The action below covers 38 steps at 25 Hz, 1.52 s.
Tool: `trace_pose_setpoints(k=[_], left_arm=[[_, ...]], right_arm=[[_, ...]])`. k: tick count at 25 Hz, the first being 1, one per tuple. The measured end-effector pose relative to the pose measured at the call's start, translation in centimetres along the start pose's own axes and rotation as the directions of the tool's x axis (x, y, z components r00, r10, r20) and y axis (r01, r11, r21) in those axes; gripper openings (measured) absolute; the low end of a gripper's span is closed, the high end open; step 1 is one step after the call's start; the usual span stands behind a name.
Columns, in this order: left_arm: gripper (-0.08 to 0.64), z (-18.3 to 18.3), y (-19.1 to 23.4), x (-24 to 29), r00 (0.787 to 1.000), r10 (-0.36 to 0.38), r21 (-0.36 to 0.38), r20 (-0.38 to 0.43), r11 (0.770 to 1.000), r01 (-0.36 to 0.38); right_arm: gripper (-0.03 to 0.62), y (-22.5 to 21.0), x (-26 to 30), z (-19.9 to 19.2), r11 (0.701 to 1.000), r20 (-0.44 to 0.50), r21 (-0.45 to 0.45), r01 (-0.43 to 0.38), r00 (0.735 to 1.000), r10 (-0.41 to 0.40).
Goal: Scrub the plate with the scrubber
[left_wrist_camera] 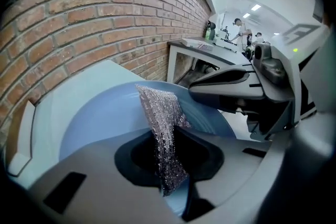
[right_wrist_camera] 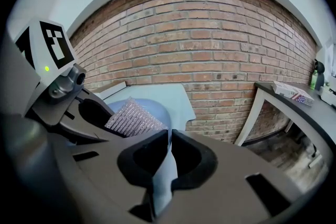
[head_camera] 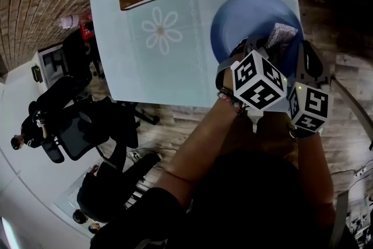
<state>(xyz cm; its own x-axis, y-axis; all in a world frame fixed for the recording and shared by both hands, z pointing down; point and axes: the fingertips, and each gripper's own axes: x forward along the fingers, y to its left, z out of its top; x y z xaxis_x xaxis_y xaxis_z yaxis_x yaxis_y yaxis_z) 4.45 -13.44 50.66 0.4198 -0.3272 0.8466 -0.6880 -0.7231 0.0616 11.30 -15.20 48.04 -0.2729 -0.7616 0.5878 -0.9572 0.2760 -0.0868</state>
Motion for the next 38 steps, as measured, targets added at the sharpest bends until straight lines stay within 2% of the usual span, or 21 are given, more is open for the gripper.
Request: trace_pose_setpoints(k=[5, 10, 15, 19, 24, 28, 30, 34, 38], left_arm=[[0.081, 0.9, 1.5, 0.6, 0.999, 0.038, -0.034, 0.023, 0.999, -0.037], [0.083, 1.5, 3.8, 0.4, 0.990, 0.141, 0.034, 0.003, 0.989, -0.141], [0.083, 1.0, 6.7, -0.1, 0.976, 0.219, 0.036, -0.001, 0.975, -0.218], [0.082, -0.1, 9.5, -1.1, 0.953, 0.301, 0.073, -0.035, 0.952, -0.298], [0.081, -2.2, 12.2, -2.9, 0.909, 0.402, 0.170, -0.113, 0.909, -0.381], [0.081, -3.9, 12.6, -3.8, 0.883, 0.429, 0.243, -0.192, 0.892, -0.381], [0.081, -4.8, 12.6, -4.3, 0.878, 0.424, 0.254, -0.222, 0.895, -0.368], [0.080, -6.3, 11.5, -5.3, 0.888, 0.362, 0.225, -0.285, 0.925, -0.305], [0.080, -7.5, 8.9, -5.9, 0.908, 0.250, 0.199, -0.335, 0.961, -0.191]], right_arm=[[0.044, 0.0, 0.2, -0.1, 1.000, 0.002, -0.001, -0.005, 1.000, 0.005], [0.044, 0.0, 0.1, -0.1, 1.000, 0.001, -0.004, 0.000, 1.000, 0.000], [0.044, 0.1, 0.1, -0.1, 1.000, -0.002, -0.009, 0.005, 1.000, -0.005], [0.046, 0.1, 0.2, -0.2, 1.000, -0.006, -0.008, 0.010, 1.000, -0.010], [0.044, 0.1, 0.2, -0.2, 1.000, -0.010, -0.010, 0.015, 1.000, -0.015], [0.044, 0.1, 0.2, -0.1, 1.000, -0.014, -0.010, 0.021, 1.000, -0.021], [0.044, 0.2, 0.2, -0.1, 1.000, -0.016, -0.010, 0.021, 1.000, -0.022], [0.044, 0.1, 0.2, -0.1, 1.000, -0.019, -0.010, 0.022, 1.000, -0.023], [0.044, 0.1, 0.1, 0.0, 1.000, -0.021, -0.009, 0.022, 1.000, -0.022]])
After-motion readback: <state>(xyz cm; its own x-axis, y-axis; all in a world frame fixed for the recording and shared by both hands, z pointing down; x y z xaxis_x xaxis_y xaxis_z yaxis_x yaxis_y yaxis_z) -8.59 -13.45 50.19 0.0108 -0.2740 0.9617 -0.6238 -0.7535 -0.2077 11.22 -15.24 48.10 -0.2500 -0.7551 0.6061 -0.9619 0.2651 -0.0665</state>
